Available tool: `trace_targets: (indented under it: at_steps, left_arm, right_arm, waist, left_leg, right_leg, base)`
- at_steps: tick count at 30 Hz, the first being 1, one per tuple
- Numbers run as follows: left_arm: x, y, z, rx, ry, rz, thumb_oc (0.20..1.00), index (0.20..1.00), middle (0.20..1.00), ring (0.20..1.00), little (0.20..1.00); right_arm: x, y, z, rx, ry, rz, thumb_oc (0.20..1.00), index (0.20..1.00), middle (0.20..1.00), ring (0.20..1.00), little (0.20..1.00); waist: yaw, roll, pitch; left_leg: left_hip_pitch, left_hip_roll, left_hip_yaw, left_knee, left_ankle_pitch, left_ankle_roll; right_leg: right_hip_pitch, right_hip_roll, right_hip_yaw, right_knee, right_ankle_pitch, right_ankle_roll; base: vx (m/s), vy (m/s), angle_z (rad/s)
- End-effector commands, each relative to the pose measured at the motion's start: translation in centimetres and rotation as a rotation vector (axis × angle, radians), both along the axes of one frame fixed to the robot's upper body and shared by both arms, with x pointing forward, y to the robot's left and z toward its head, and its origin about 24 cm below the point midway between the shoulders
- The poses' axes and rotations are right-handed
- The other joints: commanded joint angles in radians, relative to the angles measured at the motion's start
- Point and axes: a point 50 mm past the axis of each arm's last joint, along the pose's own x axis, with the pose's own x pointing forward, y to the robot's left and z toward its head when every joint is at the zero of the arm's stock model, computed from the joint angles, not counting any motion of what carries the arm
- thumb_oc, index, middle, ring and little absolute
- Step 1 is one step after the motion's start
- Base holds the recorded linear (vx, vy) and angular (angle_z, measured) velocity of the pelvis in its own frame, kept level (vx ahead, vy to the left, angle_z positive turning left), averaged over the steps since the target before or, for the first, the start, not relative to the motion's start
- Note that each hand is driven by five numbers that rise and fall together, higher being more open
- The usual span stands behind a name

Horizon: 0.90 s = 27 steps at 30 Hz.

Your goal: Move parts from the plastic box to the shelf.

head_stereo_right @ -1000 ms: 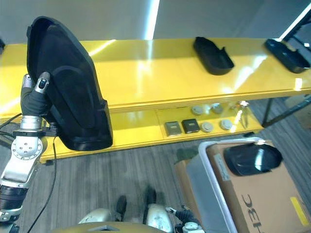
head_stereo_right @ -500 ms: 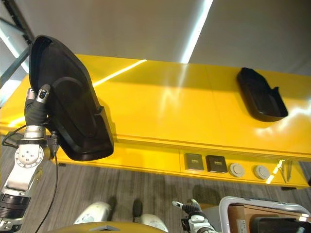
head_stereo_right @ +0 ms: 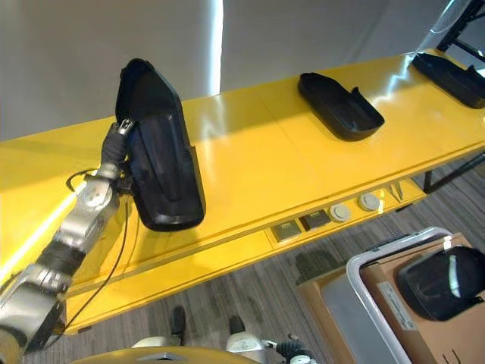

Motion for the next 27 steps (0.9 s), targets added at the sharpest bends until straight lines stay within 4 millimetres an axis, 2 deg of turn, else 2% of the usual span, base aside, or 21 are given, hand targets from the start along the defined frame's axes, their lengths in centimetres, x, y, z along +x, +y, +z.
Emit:
trace_targets:
  at_steps: [1, 3, 5, 8, 12, 17, 18, 24, 26, 27]
  left_arm:
    - [1.6, -1.4, 6.8, -0.013, -0.187, 0.017, 0.200, 0.200, 0.200, 0.200, 0.200]
    - [2.2, -1.5, 7.2, 0.000, -0.172, 0.029, 0.200, 0.200, 0.200, 0.200, 0.200]
    - [3.1, -2.1, 8.3, 0.022, -0.146, 0.032, 0.200, 0.200, 0.200, 0.200, 0.200]
    - [3.7, -2.5, 8.1, 0.050, -0.099, 0.042, 0.200, 0.200, 0.200, 0.200, 0.200]
    - [3.7, -3.3, 6.4, 0.017, -0.039, 0.024, 0.200, 0.200, 0.200, 0.200, 0.200]
    - [3.5, -3.5, 4.7, 0.022, 0.004, 0.032, 0.200, 0.200, 0.200, 0.200, 0.200]
    - [3.5, -3.7, 3.8, 0.026, 0.030, 0.043, 0.200, 0.200, 0.200, 0.200, 0.200]
    - [3.4, -4.5, 3.6, 0.034, 0.032, 0.044, 0.200, 0.200, 0.200, 0.200, 0.200]
    - [3.3, -4.8, 3.2, 0.044, 0.040, 0.051, 0.366, 0.366, 0.366, 0.366, 0.366]
    - [3.3, -4.9, 3.1, 0.061, 0.042, 0.057, 0.915, 0.915, 0.915, 0.915, 0.915]
  right_arm:
    - [0.1, -0.7, 0.1, -0.019, 0.034, 0.065, 1.000, 1.000, 1.000, 1.000, 1.000]
    - [0.3, -0.8, 0.2, -0.024, 0.034, 0.066, 1.000, 1.000, 1.000, 1.000, 1.000]
    - [2.0, -0.7, 0.6, -0.023, -0.007, 0.061, 1.000, 1.000, 1.000, 1.000, 1.000]
    - [3.0, -0.4, 0.8, -0.016, -0.029, 0.066, 1.000, 1.000, 1.000, 1.000, 1.000]
    - [4.5, -0.2, 1.2, -0.013, -0.072, 0.066, 1.000, 1.000, 1.000, 1.000, 1.000]
    - [5.0, 0.2, 1.3, -0.002, -0.091, 0.065, 1.000, 1.000, 1.000, 1.000, 1.000]
    - [5.2, 0.5, 1.4, 0.002, -0.096, 0.078, 1.000, 1.000, 1.000, 1.000, 1.000]
    - [5.3, 0.7, 1.3, 0.001, -0.091, 0.083, 1.000, 1.000, 1.000, 1.000, 1.000]
    - [5.2, 0.8, 1.3, 0.004, -0.090, 0.085, 1.000, 1.000, 1.000, 1.000, 1.000]
    - [5.1, 0.9, 1.2, 0.006, -0.091, 0.084, 1.000, 1.000, 1.000, 1.000, 1.000]
  waist:
    - [0.017, 0.008, -0.014]
    - [0.015, 0.010, -0.006]
    - [0.009, 0.013, 0.019]
    - [0.011, 0.015, 0.030]
    - [0.016, 0.016, 0.043]
    - [0.022, 0.015, 0.050]
    - [0.022, 0.014, 0.053]
    - [0.023, 0.015, 0.062]
    - [0.022, 0.016, 0.064]
    - [0.023, 0.016, 0.064]
  left_leg:
    - [-0.005, 0.076, -0.045, -0.007, -0.067, -0.058]
    - [-0.012, 0.076, -0.044, -0.007, -0.066, -0.058]
    - [-0.035, 0.076, -0.041, -0.007, -0.055, -0.059]
    - [-0.046, 0.078, -0.040, -0.007, -0.048, -0.060]
    - [-0.055, 0.078, -0.039, -0.007, -0.042, -0.061]
    - [-0.055, 0.081, -0.038, -0.007, -0.041, -0.063]
    - [-0.056, 0.082, -0.039, -0.007, -0.039, -0.064]
    - [-0.066, 0.080, -0.045, -0.007, -0.036, -0.066]
    - [-0.068, 0.079, -0.047, -0.007, -0.035, -0.066]
    - [-0.069, 0.079, -0.049, -0.007, -0.034, -0.067]
  right_leg:
    - [-0.066, -0.005, -0.007, 0.001, 0.016, 0.035]
    - [-0.076, -0.005, -0.007, 0.001, 0.020, 0.038]
    - [-0.107, -0.004, -0.003, 0.001, 0.033, 0.040]
    - [-0.123, -0.001, -0.003, 0.001, 0.039, 0.043]
    - [-0.138, 0.003, -0.001, 0.001, 0.042, 0.042]
    - [-0.137, 0.005, -0.004, 0.001, 0.041, 0.042]
    - [-0.136, 0.005, -0.006, 0.001, 0.040, 0.040]
    - [-0.143, 0.004, -0.018, 0.001, 0.041, 0.039]
    - [-0.143, 0.003, -0.022, 0.001, 0.041, 0.038]
    - [-0.143, 0.004, -0.024, 0.001, 0.040, 0.038]
  base:
    - [-0.06, -0.003, -0.14]
    - [-0.05, 0.000, -0.05]
    - [-0.08, -0.001, -0.07]
    - [-0.02, -0.012, -0.11]
    - [-0.01, -0.009, -0.10]
    - [0.00, 0.000, 0.00]
    - [0.00, 0.000, 0.00]
    - [0.00, 0.000, 0.00]
    - [0.00, 0.000, 0.00]
    - [0.00, 0.000, 0.00]
